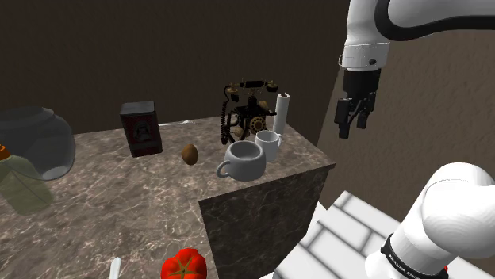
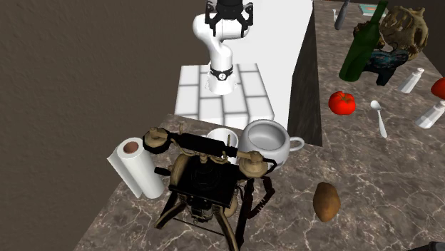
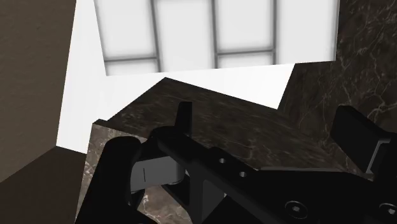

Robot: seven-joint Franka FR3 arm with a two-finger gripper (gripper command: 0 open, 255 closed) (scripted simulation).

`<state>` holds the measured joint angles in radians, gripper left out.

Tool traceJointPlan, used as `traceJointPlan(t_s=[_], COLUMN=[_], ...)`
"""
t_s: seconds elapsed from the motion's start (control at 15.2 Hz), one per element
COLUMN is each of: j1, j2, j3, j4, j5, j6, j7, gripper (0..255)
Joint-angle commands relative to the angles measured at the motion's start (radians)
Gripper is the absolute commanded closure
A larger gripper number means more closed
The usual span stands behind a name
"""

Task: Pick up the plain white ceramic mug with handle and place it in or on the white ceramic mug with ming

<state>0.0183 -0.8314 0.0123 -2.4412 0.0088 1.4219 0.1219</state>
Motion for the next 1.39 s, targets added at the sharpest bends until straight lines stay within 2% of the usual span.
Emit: traceJointPlan(t_s=[0.0,0.66,1.32], j1=[0.0,-0.03,-0.051], j2=[0.0,0.332,0.701], j3=[0.0,-0.053,-0.099], j4=[0.0,0.056,0.246], j5=[0.0,-0.036,-0.033], j6=[0.0,0.307,0.518], j7=[0.0,-0.039,-0.08], gripper=[0,0,0])
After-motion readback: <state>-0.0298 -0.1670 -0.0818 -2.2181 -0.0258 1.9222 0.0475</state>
